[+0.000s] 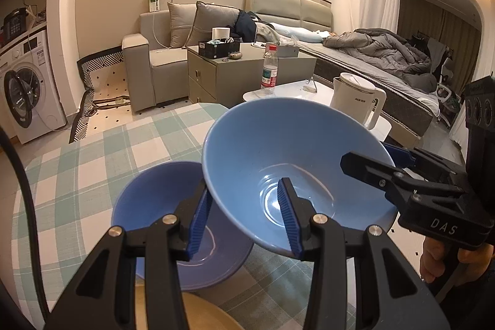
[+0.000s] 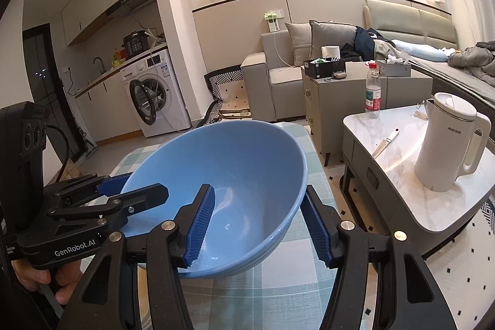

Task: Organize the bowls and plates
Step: 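Lift the light blue bowl with both grippers over the nested blue bowls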

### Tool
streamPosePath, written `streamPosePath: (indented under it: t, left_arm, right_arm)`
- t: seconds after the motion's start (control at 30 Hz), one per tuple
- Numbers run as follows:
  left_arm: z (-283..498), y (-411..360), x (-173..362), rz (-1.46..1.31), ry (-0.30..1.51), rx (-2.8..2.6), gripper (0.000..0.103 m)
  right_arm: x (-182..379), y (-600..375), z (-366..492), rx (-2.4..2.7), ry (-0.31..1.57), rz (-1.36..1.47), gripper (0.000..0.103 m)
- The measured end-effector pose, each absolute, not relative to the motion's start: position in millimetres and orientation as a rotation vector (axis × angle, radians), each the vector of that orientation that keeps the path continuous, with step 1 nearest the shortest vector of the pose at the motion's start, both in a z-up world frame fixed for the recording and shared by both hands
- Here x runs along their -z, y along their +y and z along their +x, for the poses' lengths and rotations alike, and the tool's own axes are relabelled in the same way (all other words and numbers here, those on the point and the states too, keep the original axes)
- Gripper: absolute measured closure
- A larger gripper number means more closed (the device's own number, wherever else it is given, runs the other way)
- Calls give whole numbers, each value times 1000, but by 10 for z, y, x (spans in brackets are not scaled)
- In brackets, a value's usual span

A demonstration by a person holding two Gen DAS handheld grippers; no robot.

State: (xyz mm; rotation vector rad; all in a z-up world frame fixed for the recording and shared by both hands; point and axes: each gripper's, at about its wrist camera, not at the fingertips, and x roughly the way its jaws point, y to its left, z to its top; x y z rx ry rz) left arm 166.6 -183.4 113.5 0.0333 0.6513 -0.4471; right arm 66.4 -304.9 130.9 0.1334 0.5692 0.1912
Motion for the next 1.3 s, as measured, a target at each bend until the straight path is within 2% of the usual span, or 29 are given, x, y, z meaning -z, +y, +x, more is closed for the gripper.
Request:
streamPosePath:
  t: [1.3]
  left_arm:
    - [1731,-1217,-1182,-21,620,349,61]
  right_arm:
    - [-1255,-2409,1090,-270,592,72,42]
